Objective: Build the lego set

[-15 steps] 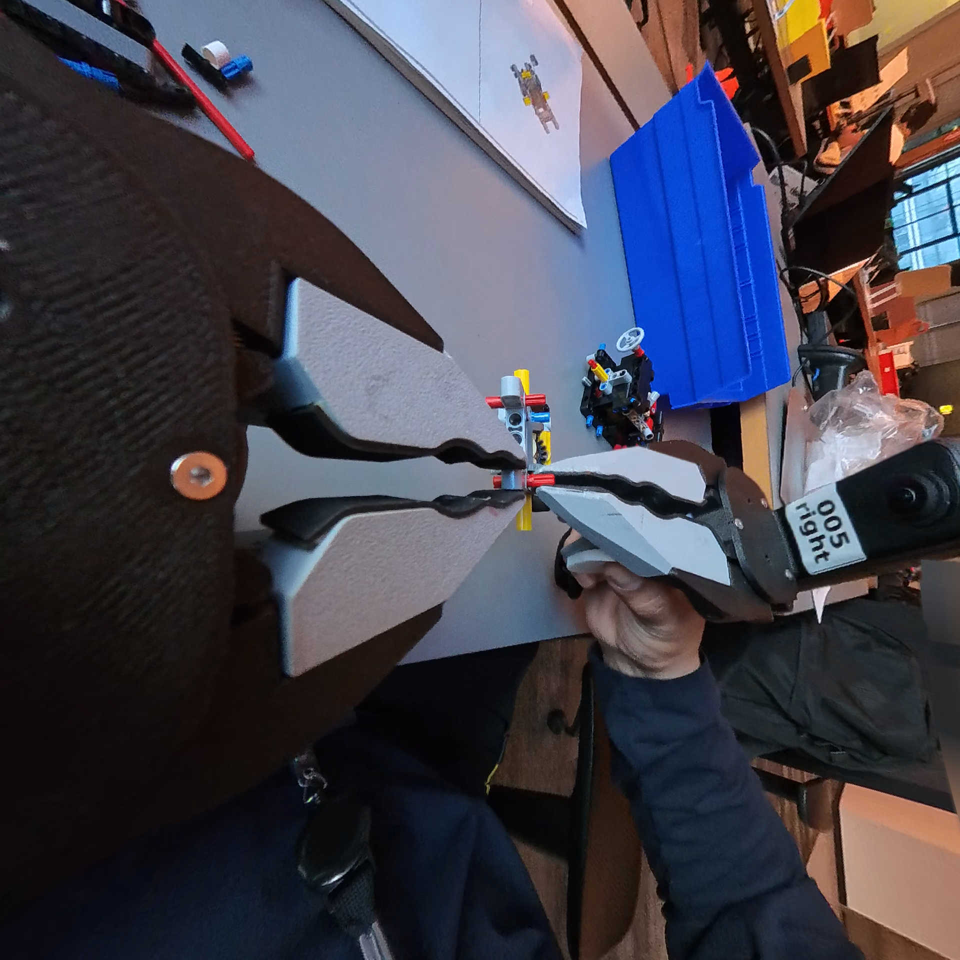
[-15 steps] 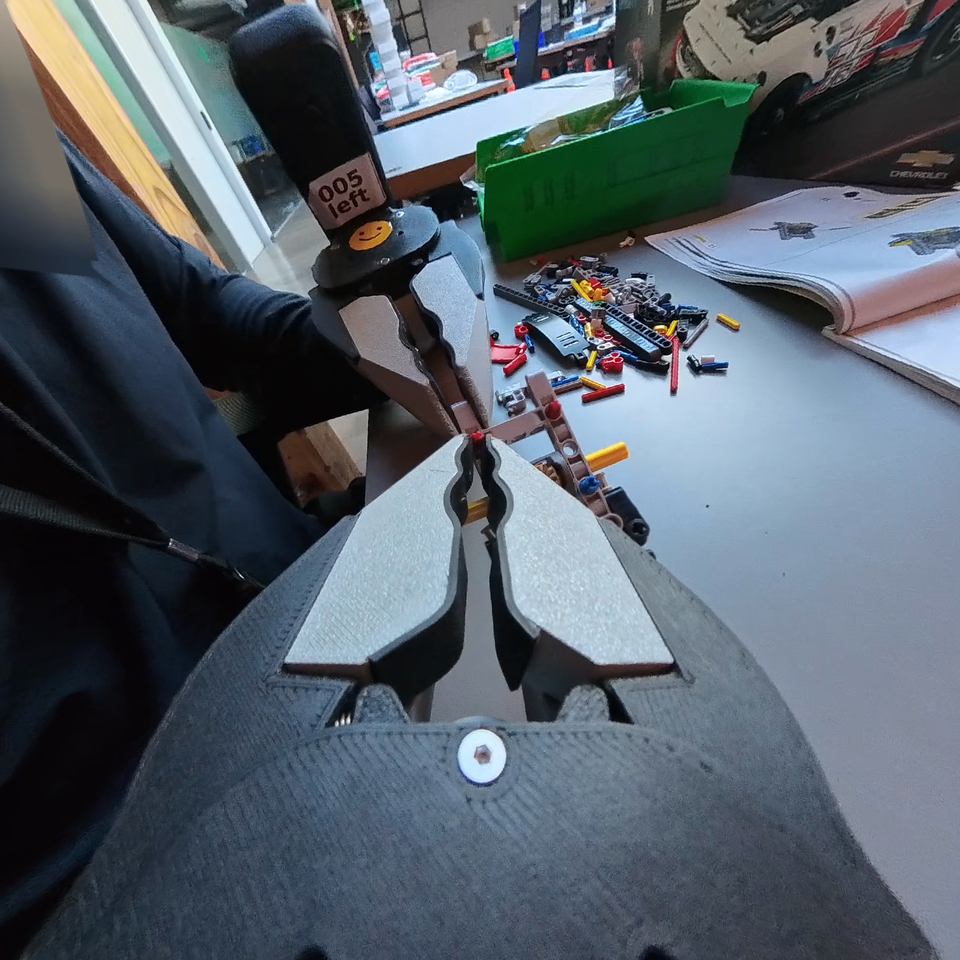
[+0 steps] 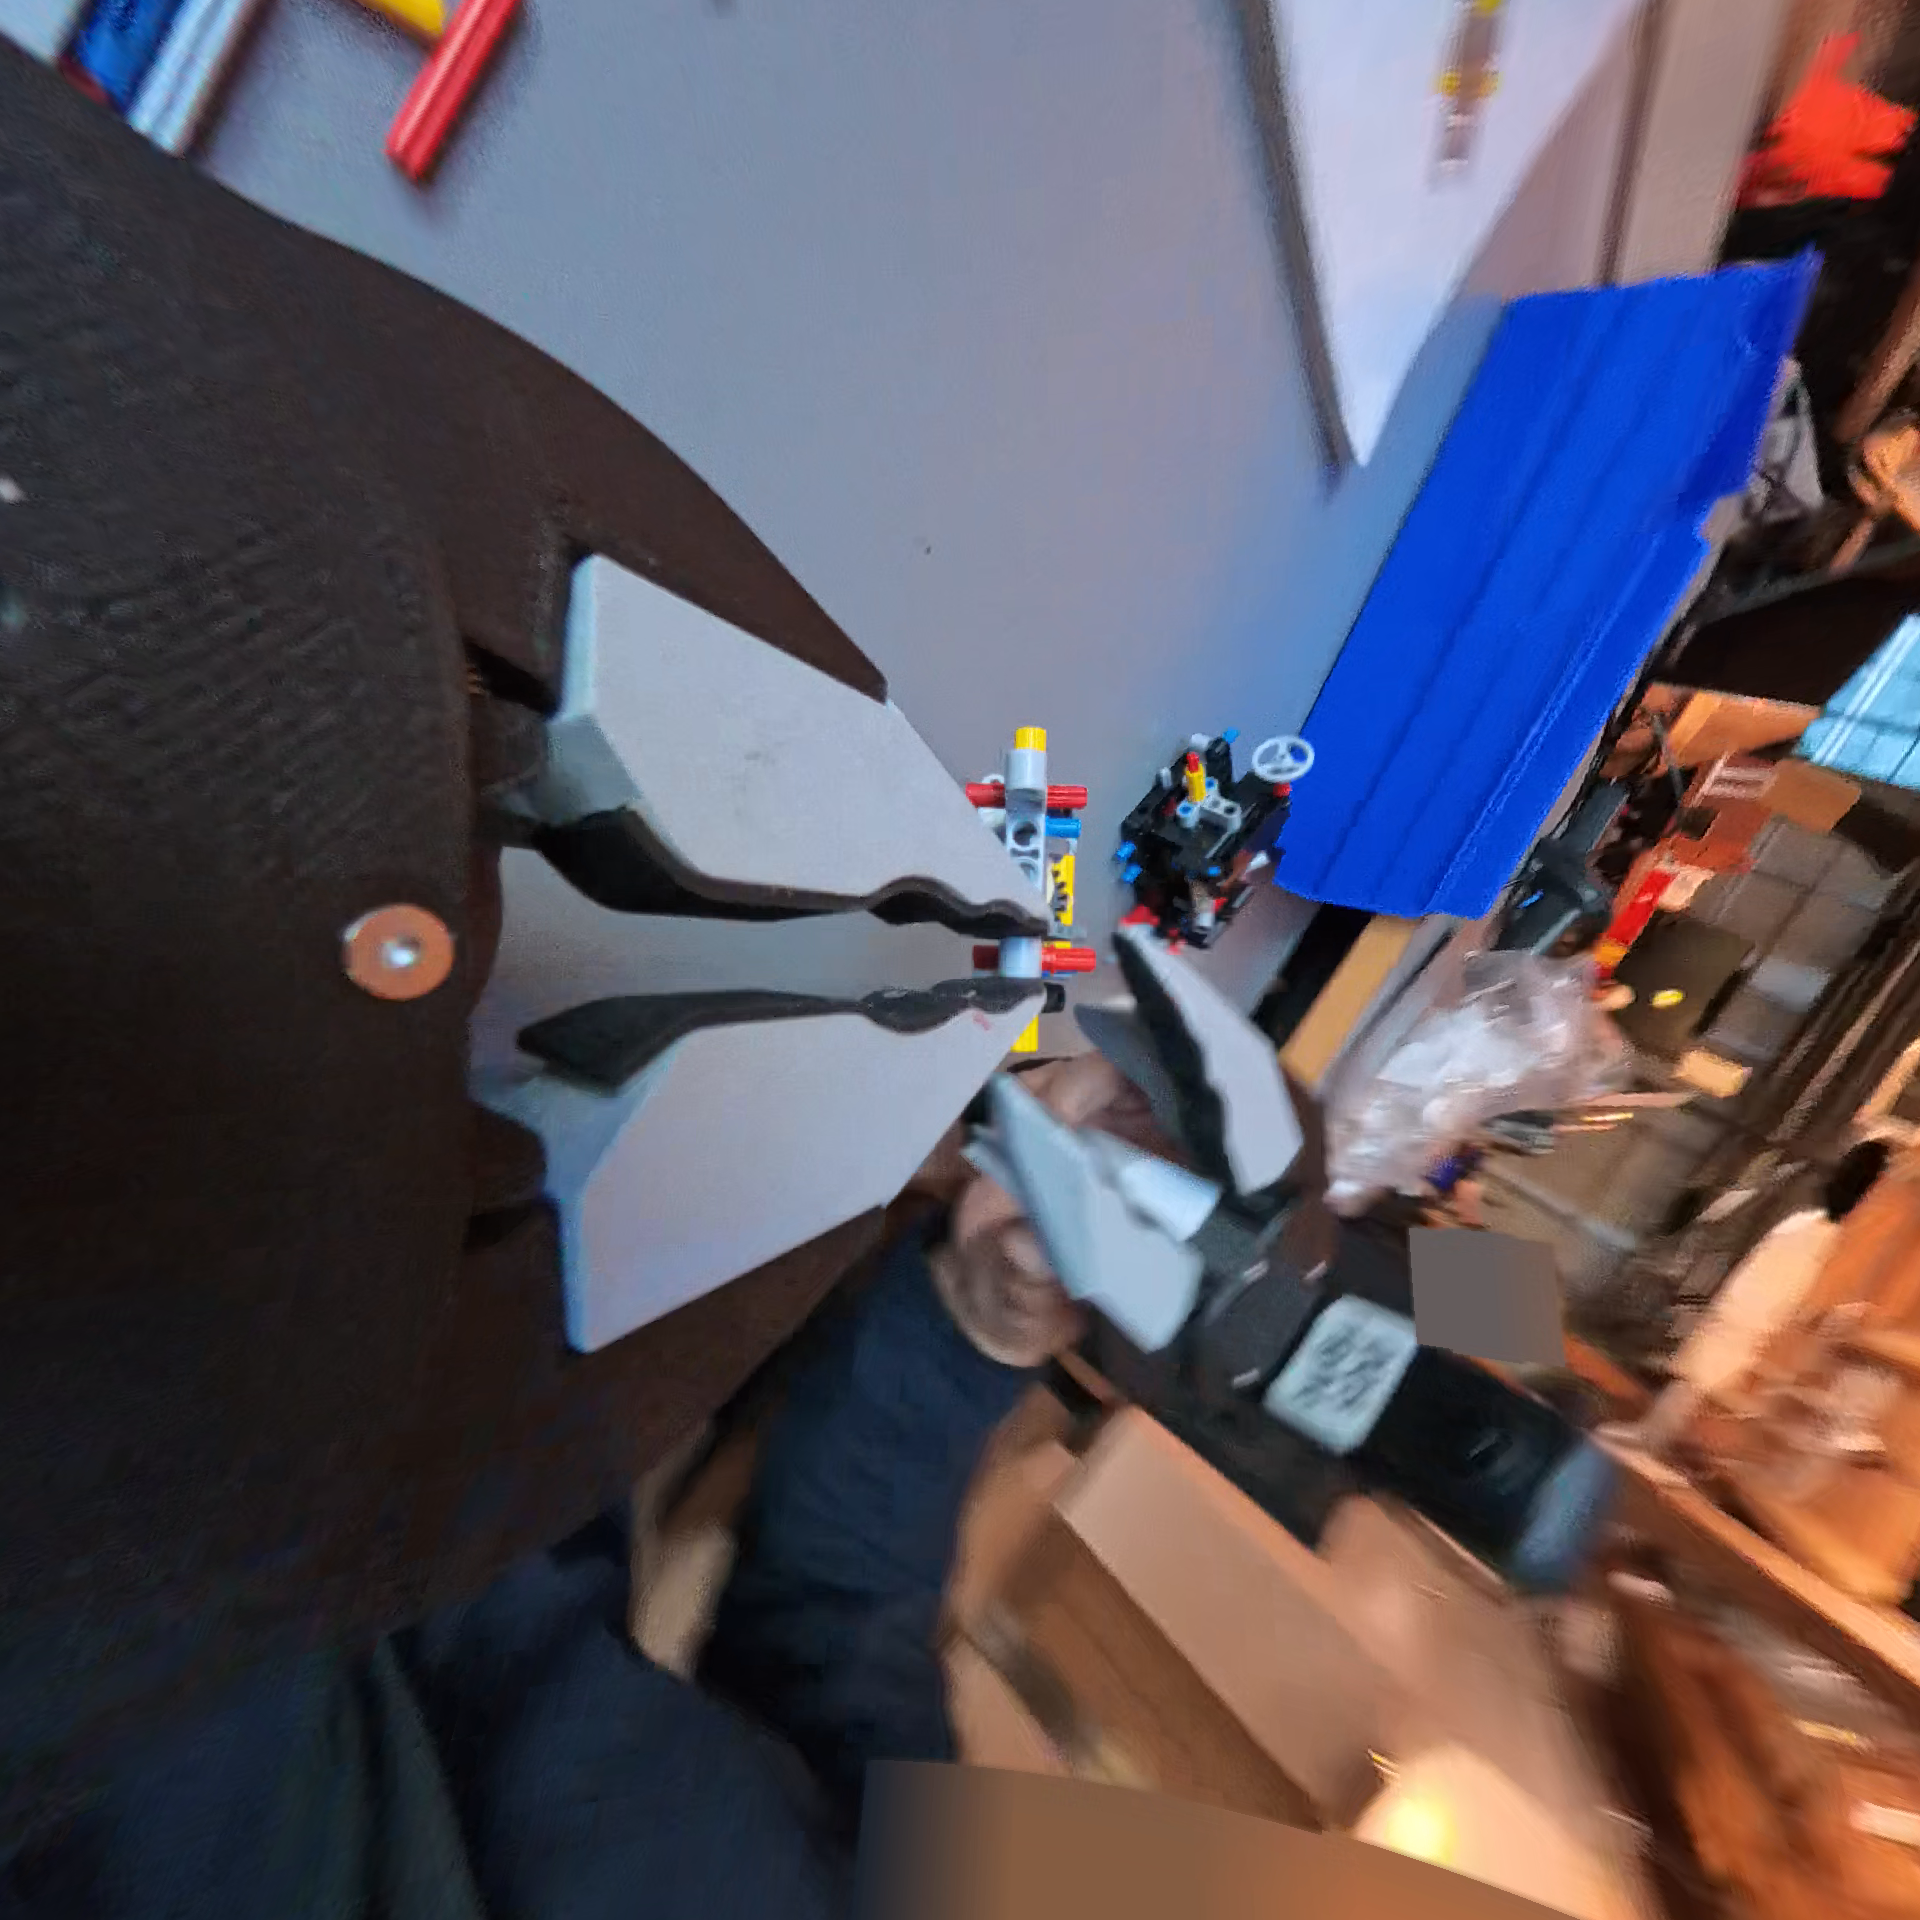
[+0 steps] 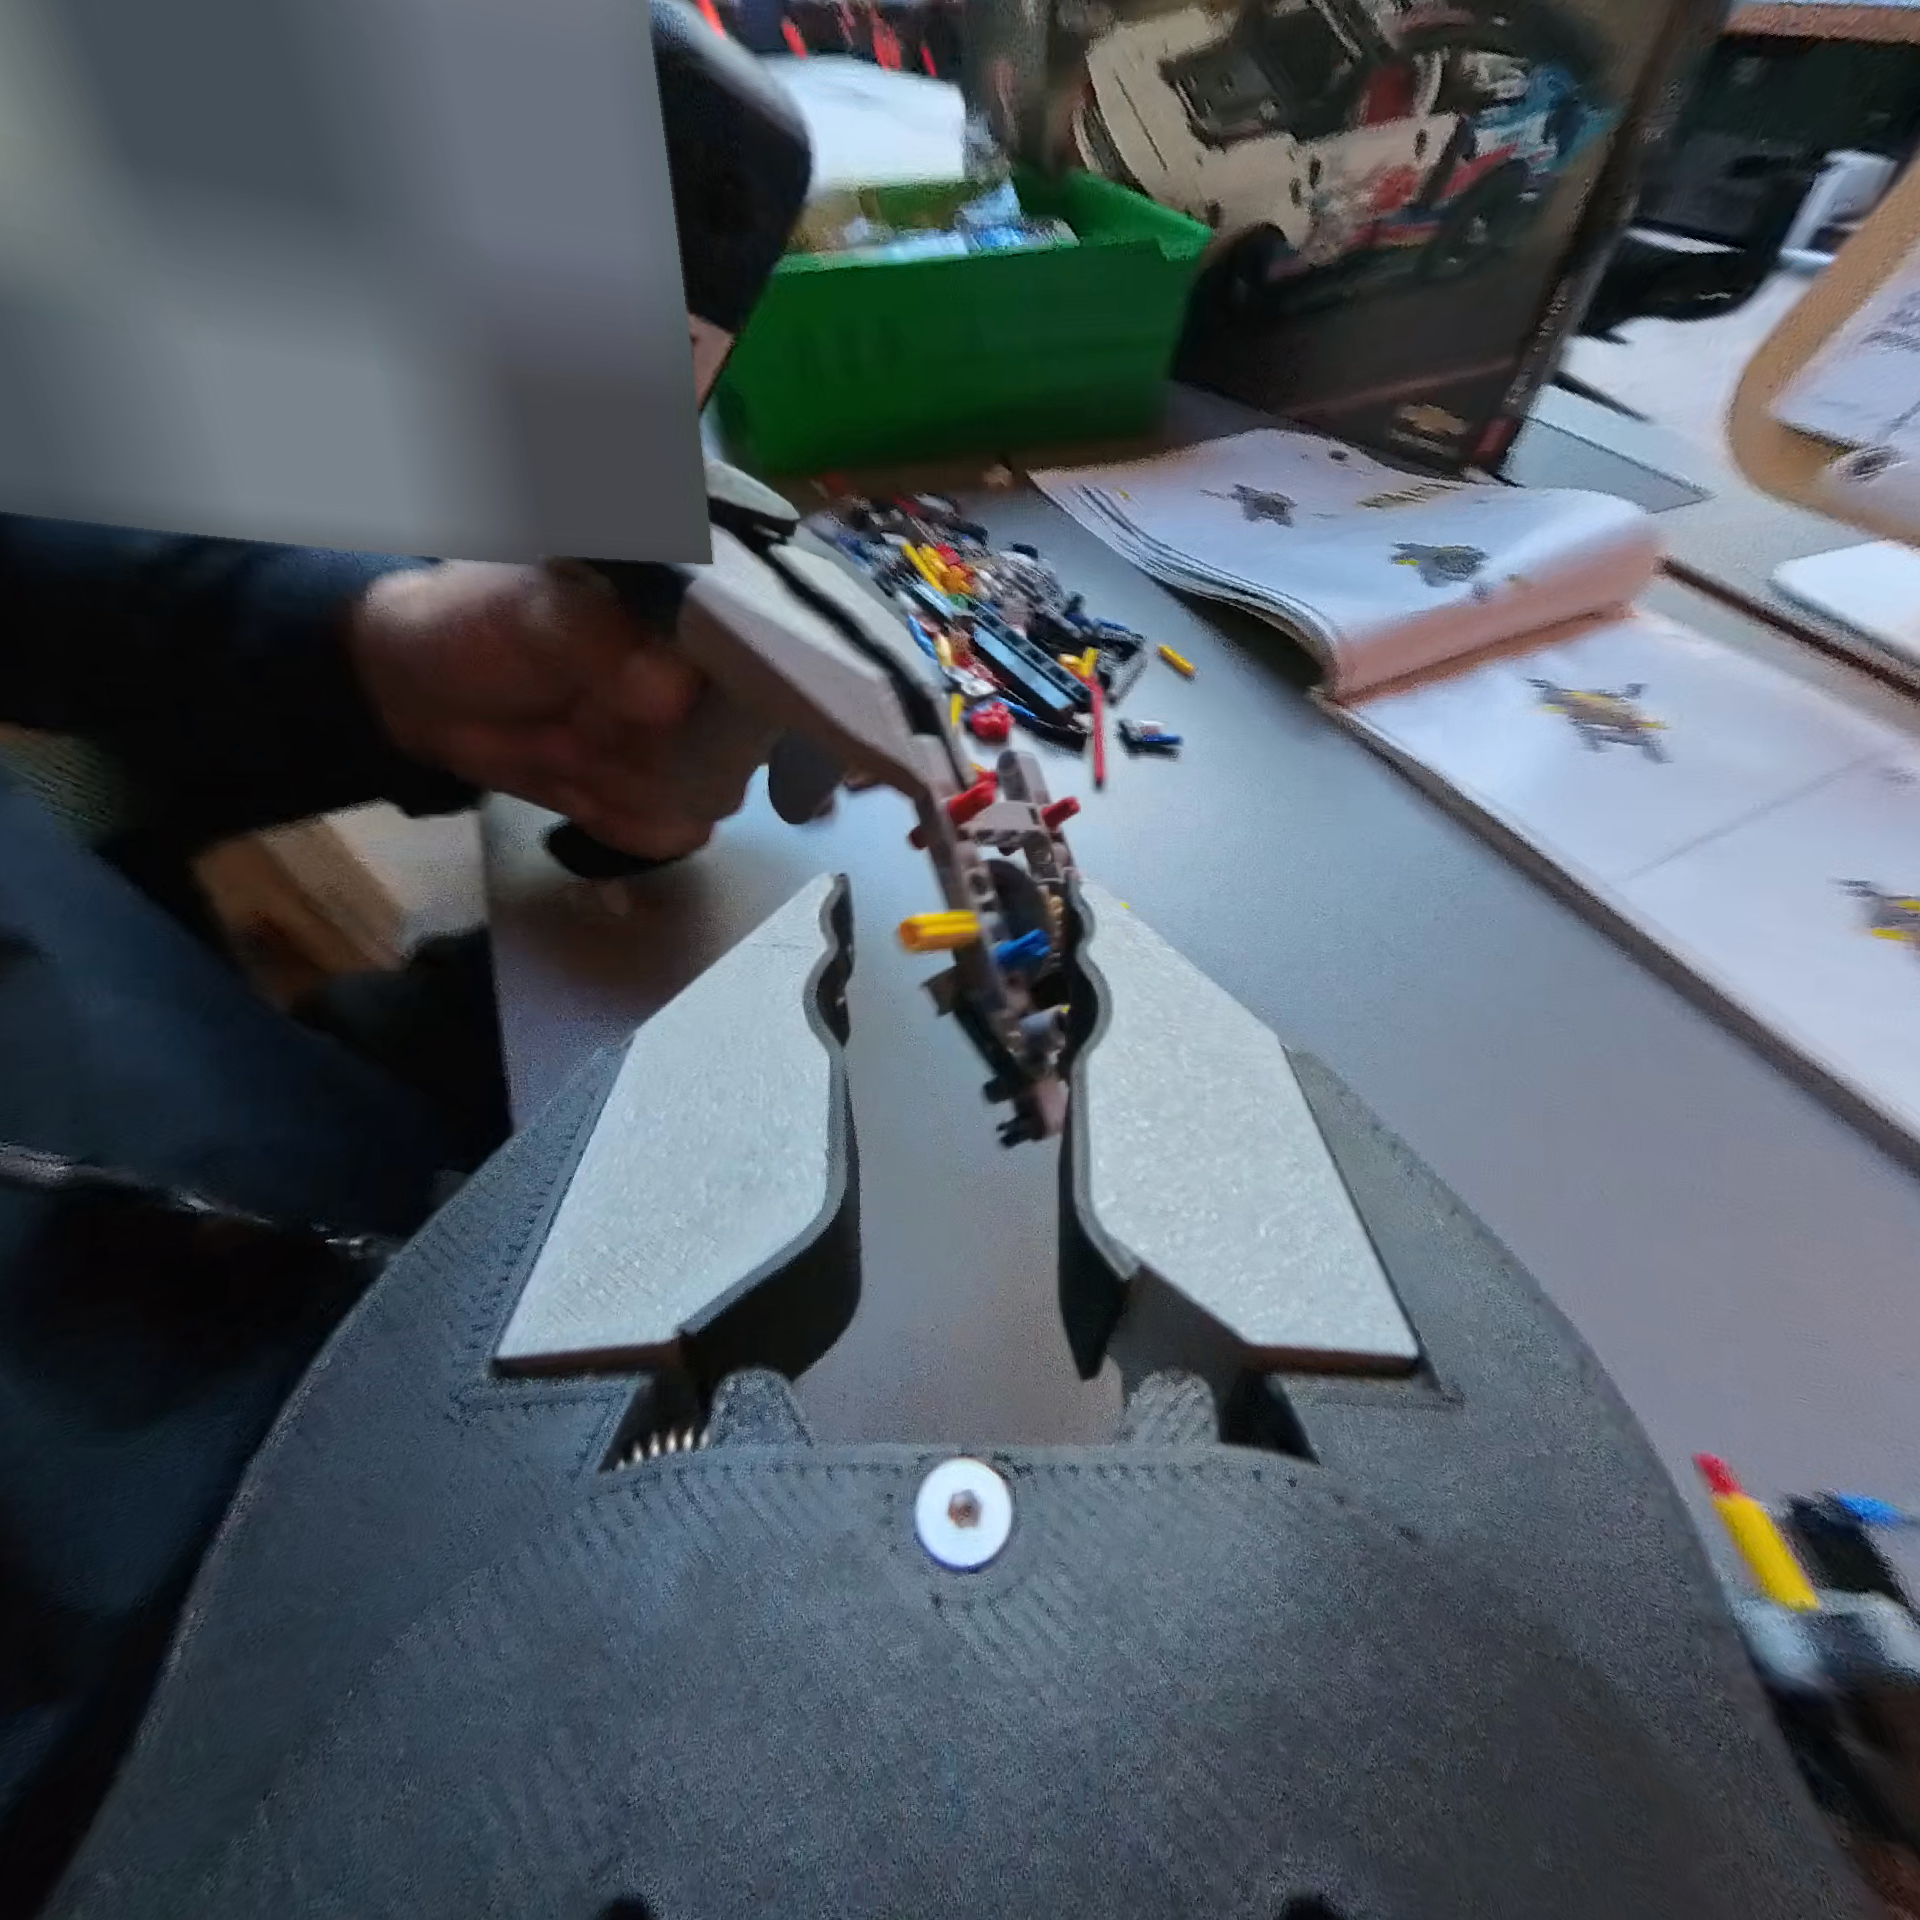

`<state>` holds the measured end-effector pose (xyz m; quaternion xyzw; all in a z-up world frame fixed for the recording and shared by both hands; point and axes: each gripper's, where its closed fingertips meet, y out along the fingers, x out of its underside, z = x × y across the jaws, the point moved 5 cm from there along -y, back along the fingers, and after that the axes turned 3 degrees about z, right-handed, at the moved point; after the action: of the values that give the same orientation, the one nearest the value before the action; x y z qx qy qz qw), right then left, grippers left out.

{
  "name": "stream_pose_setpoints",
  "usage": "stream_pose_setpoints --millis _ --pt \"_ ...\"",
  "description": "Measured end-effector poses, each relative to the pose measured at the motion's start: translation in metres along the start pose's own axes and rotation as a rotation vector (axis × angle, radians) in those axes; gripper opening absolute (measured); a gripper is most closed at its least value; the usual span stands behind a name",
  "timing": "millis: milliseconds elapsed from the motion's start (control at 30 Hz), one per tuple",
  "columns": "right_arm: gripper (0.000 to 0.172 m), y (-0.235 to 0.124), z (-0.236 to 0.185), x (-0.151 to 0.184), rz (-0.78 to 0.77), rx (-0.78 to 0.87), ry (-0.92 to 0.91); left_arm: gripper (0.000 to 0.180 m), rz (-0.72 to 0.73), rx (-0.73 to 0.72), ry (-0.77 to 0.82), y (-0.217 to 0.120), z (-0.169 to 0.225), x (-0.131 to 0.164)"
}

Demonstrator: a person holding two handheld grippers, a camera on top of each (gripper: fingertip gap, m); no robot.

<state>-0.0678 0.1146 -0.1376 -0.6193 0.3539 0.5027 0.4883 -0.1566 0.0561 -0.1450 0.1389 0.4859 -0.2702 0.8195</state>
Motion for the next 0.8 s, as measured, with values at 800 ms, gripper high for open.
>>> stream_pose_setpoints --millis 800 --pt "0.013 0.002 -0.027 -0.012 -0.344 0.466 -0.735 0.005 0.155 0.024 -0.616 0.017 0.01 0.002"
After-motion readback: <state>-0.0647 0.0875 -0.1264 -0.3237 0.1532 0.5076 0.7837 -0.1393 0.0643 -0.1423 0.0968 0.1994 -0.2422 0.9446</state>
